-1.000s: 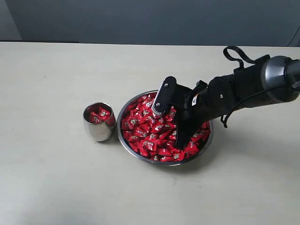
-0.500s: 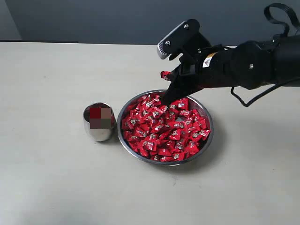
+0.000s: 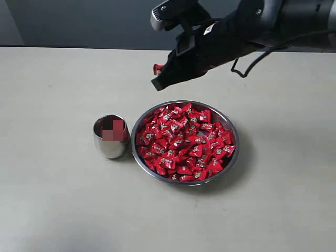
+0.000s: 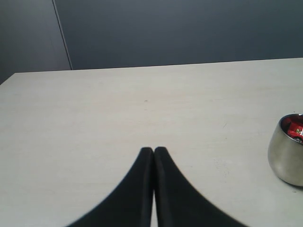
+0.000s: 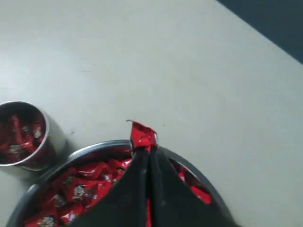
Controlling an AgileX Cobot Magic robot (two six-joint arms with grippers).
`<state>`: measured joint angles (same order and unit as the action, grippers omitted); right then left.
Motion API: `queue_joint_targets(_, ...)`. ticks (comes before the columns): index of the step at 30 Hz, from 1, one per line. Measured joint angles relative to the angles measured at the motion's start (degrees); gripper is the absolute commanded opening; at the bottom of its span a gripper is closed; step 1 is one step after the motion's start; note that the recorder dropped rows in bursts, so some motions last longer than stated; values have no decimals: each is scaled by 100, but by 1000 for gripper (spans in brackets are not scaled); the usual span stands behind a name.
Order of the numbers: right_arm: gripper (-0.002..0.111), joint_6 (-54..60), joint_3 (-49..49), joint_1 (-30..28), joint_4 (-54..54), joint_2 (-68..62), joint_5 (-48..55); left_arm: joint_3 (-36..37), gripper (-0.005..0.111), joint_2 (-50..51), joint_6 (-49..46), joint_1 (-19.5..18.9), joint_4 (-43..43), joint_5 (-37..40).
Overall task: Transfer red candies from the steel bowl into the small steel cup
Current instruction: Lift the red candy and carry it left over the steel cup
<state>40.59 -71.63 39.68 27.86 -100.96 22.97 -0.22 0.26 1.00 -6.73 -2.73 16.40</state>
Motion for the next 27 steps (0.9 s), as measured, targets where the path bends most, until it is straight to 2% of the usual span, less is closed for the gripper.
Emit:
queue_joint_targets(3, -1, 1155, -569, 0, 1417, -509, 880, 0, 0, 0, 0, 0, 0, 0)
queue_joint_targets(6, -1, 1643, -864, 24, 1973, -820, 1320, 0, 0, 0, 0, 0, 0, 0)
queue_joint_targets(14, -1, 2149, -951, 539, 2171, -1342, 1387, 0, 0, 0, 0, 0, 0, 0)
queue_joint_targets(27, -1, 2239, -1379, 707, 2315, -1875, 1234, 0, 0, 0, 0, 0, 0, 0)
